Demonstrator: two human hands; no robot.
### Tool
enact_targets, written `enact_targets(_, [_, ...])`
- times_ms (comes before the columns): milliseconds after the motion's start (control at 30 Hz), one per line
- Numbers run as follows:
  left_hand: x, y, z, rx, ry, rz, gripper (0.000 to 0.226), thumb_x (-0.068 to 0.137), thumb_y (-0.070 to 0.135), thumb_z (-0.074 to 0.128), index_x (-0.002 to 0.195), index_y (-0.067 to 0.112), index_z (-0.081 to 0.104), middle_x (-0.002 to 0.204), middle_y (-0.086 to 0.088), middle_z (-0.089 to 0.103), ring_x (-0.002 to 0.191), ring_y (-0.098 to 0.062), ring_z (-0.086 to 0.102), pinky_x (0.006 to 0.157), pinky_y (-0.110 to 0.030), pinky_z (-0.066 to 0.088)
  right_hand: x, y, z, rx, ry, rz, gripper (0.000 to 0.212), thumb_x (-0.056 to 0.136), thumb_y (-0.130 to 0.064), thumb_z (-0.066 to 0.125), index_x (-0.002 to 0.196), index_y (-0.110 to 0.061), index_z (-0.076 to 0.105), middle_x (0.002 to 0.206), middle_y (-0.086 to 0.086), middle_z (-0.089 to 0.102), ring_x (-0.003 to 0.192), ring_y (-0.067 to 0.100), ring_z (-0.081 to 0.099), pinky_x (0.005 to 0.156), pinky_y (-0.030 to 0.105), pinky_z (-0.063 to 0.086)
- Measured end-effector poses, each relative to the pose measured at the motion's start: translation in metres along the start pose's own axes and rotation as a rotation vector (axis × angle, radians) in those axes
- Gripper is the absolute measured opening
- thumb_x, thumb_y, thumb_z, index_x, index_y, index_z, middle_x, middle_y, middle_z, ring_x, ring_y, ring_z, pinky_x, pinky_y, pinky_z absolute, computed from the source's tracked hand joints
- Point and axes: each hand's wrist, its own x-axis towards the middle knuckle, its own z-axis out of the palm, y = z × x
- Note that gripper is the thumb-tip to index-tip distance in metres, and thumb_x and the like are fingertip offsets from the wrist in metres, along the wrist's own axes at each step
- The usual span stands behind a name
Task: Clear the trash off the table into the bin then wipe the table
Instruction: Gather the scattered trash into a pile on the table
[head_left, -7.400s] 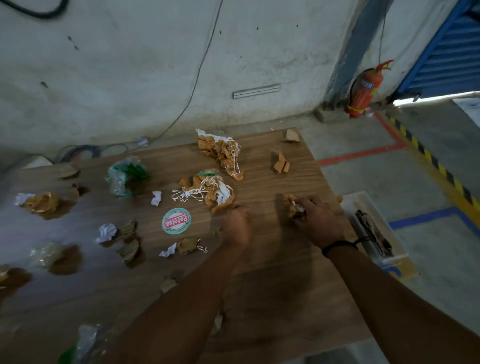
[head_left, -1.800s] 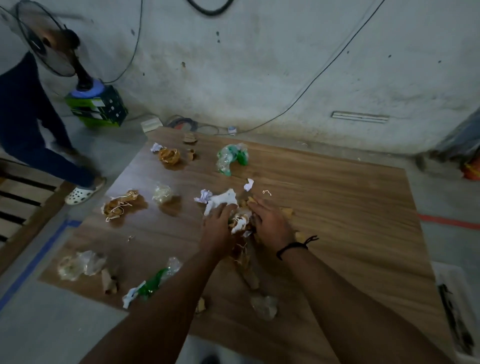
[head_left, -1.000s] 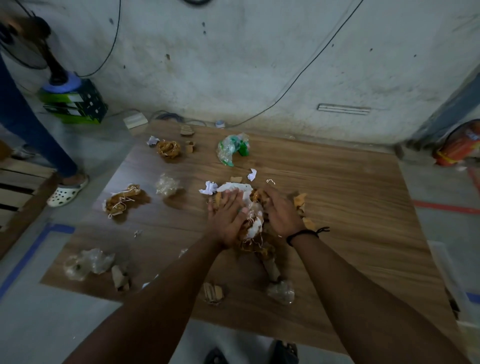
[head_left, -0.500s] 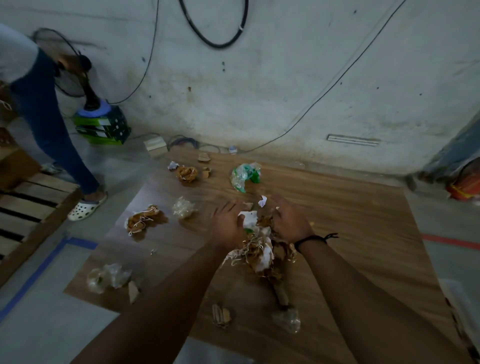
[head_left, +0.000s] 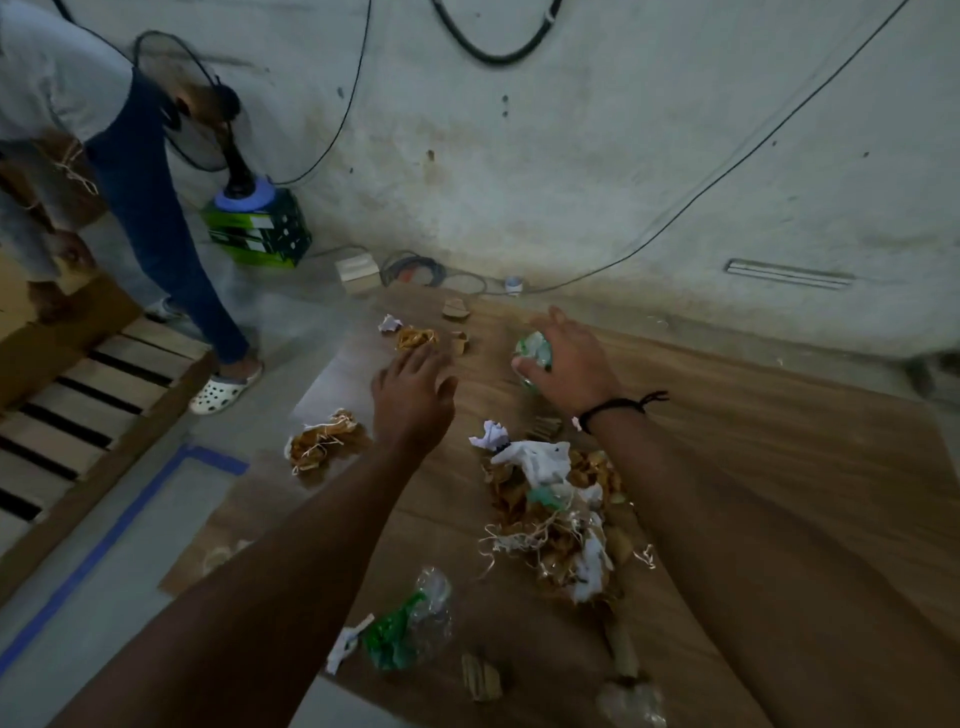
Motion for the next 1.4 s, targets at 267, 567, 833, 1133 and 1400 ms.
enact_targets(267, [-0.002, -0.07, 0.047, 0.15, -0.334, -0.088, 0.053, 0.09, 0.045, 0.054, 0.139, 0.036, 0.035, 0.157, -0.005, 0.019, 0.143, -0.031, 0.019, 0.111, -0.053, 0.019, 0.047, 0.026, 0.055, -0.168, -0.126, 0.255, 0.083, 0.076, -0.067, 0.061, 0.146, -0.041, 0.026, 0.162, 0.0, 0.0, 0.145, 0.04, 0.008, 0.114, 0.059, 0.016])
enact_targets(567, [0.0, -0.068, 0.059, -0.064, -0.283, -0.009, 0.061, 0.086, 0.014, 0.063, 0.139, 0.027, 0.037, 0.148, -0.005, 0.034, 0.132, -0.028, 0.035, 0.101, -0.041, 0.039, 0.053, 0.031, 0.08, -0.072, -0.1, 0.204, 0.043, 0.088, -0.02, 0.066, 0.128, -0.02, 0.051, 0.156, 0.009, 0.024, 0.132, 0.038, 0.04, 0.106, 0.046, 0.04])
enact_targets(833, [-0.004, 0.017, 0.015, -0.383, -0.279, 0.009, 0.073, 0.085, 0.028, 0.067, 0.144, 0.026, 0.024, 0.144, -0.009, 0.042, 0.126, -0.027, 0.046, 0.097, -0.042, 0.045, -0.005, 0.023, -0.004, 0.071, 0.114, 0.156, 0.039, 0.087, -0.018, 0.063, 0.126, -0.018, 0.057, 0.148, 0.008, 0.038, 0.128, 0.029, 0.045, 0.102, 0.034, 0.039])
enact_targets(1133, [-0.067, 0.134, -0.002, -0.371, -0.273, 0.306, 0.061, 0.087, 0.043, 0.062, 0.139, 0.02, 0.04, 0.142, -0.006, 0.048, 0.126, -0.026, 0.047, 0.096, -0.033, 0.039, -0.151, 0.06, -0.087, 0.136, 0.241, 0.192, 0.041, 0.088, -0.01, 0.061, 0.125, -0.026, 0.055, 0.149, 0.001, 0.037, 0.131, 0.017, 0.041, 0.108, 0.037, 0.039])
enact_targets(1400, [-0.135, 0.168, 0.053, 0.02, -0.289, 0.513, 0.062, 0.092, 0.059, 0.04, 0.143, 0.025, 0.035, 0.153, 0.006, 0.032, 0.146, -0.019, 0.014, 0.116, -0.048, -0.007, -0.255, 0.094, -0.066, 0.206, 0.119, 0.246, 0.048, 0.083, -0.005, 0.062, 0.126, -0.025, 0.055, 0.148, 0.002, 0.04, 0.136, 0.02, 0.039, 0.111, 0.04, 0.036])
